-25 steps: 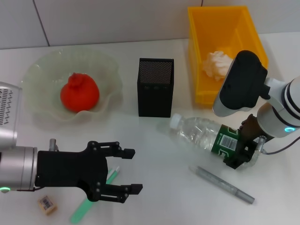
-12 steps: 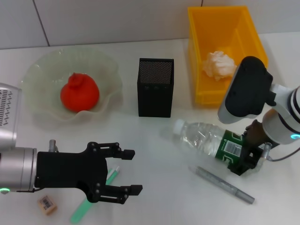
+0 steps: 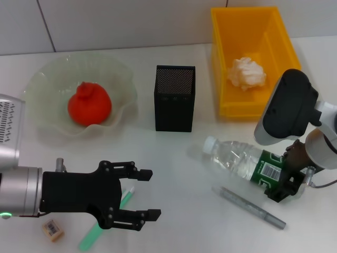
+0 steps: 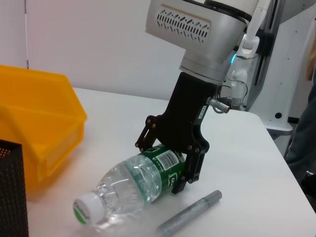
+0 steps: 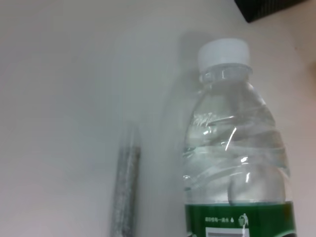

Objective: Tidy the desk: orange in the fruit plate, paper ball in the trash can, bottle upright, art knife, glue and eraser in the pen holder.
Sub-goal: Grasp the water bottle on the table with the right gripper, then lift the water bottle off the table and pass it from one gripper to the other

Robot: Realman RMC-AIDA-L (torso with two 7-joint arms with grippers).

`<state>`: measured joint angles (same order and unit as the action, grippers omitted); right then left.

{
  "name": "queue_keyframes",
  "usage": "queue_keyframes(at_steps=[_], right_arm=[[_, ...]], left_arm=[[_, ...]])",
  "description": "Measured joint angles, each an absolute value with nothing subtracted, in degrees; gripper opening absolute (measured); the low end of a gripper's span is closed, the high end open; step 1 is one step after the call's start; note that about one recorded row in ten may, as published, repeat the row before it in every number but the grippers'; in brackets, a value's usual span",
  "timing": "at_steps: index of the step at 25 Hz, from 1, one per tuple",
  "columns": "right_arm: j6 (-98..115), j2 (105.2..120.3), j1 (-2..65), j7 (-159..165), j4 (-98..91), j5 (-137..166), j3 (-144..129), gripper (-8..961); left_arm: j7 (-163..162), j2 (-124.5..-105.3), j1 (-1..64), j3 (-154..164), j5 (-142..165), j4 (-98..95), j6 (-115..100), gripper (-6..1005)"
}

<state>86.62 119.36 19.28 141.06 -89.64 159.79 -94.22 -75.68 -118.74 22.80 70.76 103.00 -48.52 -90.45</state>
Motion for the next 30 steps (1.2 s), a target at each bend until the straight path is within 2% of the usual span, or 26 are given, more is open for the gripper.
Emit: queue_keyframes(at_steps=[30], right_arm=[[85.35,119.43,14.35,140.30,-101.35,159.76,-99.07,761]], left_arm=[[-75.42,-118.74,22.83,70.80,103.00,-47.64,-89.96,798]])
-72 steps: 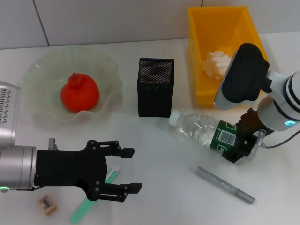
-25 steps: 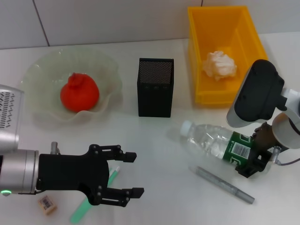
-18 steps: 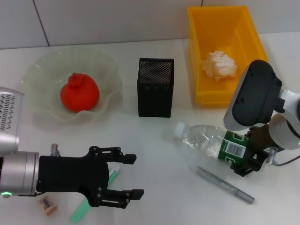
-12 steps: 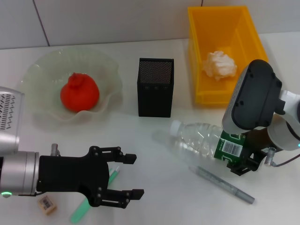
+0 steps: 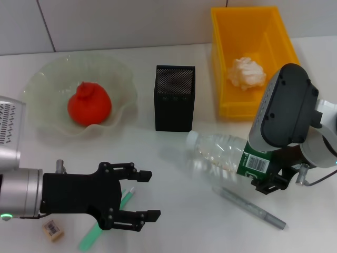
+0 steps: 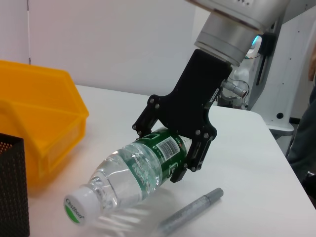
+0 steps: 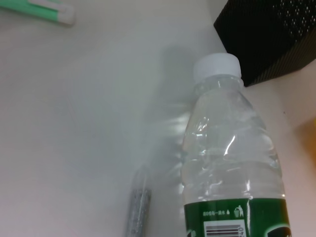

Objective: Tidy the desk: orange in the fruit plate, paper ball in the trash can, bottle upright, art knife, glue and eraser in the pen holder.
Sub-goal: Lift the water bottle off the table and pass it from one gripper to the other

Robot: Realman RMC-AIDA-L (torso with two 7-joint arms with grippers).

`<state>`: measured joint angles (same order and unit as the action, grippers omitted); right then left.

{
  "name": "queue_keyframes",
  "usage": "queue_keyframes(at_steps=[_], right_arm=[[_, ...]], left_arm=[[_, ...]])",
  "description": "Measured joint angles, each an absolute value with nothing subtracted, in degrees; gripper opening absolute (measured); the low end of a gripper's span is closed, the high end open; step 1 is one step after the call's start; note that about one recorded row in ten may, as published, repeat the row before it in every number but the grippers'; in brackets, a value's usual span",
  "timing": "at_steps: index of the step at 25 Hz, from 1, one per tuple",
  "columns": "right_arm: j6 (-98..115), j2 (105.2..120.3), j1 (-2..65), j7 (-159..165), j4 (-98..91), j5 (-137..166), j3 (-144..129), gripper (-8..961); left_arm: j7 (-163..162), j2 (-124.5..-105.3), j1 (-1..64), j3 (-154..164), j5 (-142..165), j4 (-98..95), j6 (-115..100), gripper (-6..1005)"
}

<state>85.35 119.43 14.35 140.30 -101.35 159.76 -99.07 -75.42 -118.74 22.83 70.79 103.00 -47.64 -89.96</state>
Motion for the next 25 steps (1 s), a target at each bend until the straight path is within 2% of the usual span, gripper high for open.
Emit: queue_keyframes(at_steps=[25], right_arm=[[82.03,119.62,12.39,138.15,-108.12,159.34,-101.78,762]], left_arm=[[-75.34,-118.65,22.20,70.13,102.02,-47.64,-89.20,798]])
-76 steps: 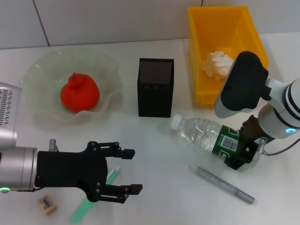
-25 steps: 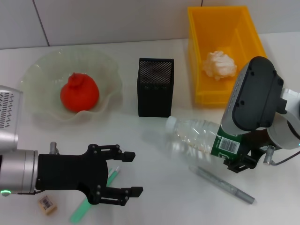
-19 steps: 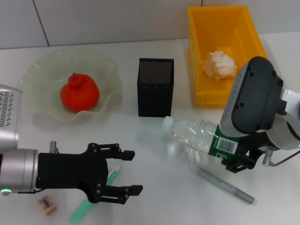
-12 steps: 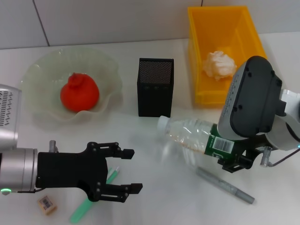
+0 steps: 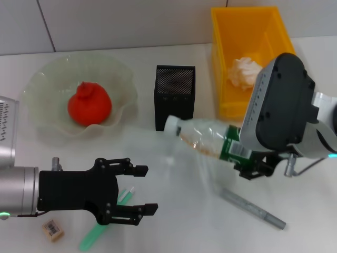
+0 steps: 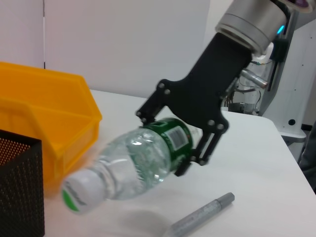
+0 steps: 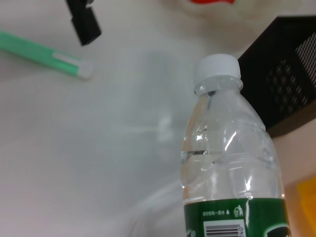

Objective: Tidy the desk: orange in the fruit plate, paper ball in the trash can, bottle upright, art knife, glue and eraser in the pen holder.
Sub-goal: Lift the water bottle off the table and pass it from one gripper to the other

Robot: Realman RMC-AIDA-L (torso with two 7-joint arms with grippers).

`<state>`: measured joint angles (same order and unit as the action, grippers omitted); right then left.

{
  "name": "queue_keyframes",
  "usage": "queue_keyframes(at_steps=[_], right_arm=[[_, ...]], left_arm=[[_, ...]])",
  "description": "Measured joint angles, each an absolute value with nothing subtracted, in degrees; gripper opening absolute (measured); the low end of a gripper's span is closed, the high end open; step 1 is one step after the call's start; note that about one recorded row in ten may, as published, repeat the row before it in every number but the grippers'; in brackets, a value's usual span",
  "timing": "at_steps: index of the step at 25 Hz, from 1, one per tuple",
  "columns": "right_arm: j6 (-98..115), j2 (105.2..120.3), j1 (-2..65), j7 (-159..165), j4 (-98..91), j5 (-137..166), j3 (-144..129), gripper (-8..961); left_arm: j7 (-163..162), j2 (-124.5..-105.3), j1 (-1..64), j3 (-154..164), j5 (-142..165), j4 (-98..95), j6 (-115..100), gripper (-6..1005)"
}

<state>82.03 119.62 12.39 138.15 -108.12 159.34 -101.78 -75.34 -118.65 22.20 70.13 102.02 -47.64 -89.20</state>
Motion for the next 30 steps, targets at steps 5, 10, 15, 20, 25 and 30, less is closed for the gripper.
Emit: queue_keyframes(at_steps=[5,10,15,20,25,30], right_arm=[[75.30,119.51,12.78,135.30,-106.03,159.32,-101.24,762],[70.01,119.45,13.12,131.91,-104.71,155.73,-101.42,762],[67.23,119.42,13.14,129.40,-104.65,153.36,-101.75,762],[63.18,119.38,12.43,127.34,-105.38,149.64,-101.08,762],[56.80,119.44,11.73,125.02,-105.95,147.02,-100.54,762],[48.89,119.31,11.73,123.29,-105.75,145.27,-100.12,761]], left_arm=[[-75.32,-118.65,22.31,70.05,102.02,-47.72,-89.21,798],[-75.50,-118.73,22.27,70.05,101.98,-47.77,-89.21,798],[-75.69,-118.61,21.63,70.04,101.49,-47.87,-89.26,798],[-75.19,-118.66,21.28,69.97,101.34,-47.81,-89.21,798],[-75.11,-118.65,21.49,69.85,101.27,-47.78,-89.21,798],[-75.06,-118.66,21.60,69.85,101.25,-47.73,-88.54,798]])
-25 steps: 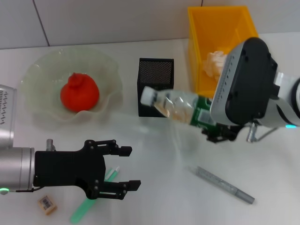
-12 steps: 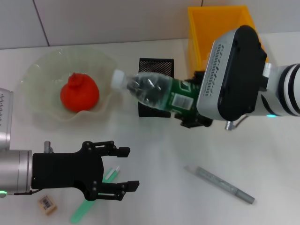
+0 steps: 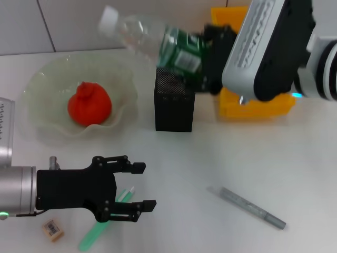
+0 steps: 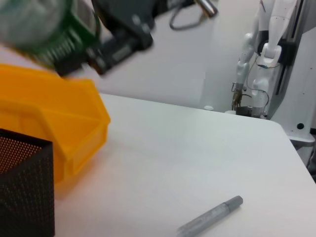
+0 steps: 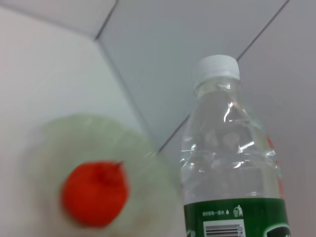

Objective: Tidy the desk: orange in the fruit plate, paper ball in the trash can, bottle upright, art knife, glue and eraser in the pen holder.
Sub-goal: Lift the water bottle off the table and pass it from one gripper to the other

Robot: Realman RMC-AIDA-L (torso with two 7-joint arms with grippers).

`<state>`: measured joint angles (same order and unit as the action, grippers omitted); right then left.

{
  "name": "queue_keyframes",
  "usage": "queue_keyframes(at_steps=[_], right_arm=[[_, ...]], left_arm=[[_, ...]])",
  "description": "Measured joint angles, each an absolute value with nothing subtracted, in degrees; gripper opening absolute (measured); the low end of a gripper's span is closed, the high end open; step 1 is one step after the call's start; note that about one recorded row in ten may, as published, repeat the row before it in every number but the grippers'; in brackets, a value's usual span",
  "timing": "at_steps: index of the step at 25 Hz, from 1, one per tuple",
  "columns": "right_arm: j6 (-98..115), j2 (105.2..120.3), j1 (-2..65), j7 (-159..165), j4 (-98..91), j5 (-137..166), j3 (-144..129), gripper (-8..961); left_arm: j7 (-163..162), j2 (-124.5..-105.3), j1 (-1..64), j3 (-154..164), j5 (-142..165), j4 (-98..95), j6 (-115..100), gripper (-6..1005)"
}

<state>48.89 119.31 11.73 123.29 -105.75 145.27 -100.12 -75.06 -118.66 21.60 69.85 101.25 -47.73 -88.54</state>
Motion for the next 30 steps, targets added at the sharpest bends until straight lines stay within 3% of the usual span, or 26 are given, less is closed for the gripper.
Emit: queue_keyframes(at_steps=[17,23,30], right_arm=[[26.40,119.16,14.71,105.41,-90.10,114.22,-99.77,761],[28.58,119.17,14.92,91.44,-85.56,99.12,-99.32,762],[45.43,119.38,12.00,69.17,-78.50,76.58,-93.74,762]], left_arm=[[-73.04,-118.64,21.19,69.87,98.04,-47.72,-87.73,798],[-70.96,-118.56,20.88,69.68,94.70,-47.65,-87.09,798],[-69.74,-118.60,20.66,68.03,93.82,-47.56,-87.01,798]])
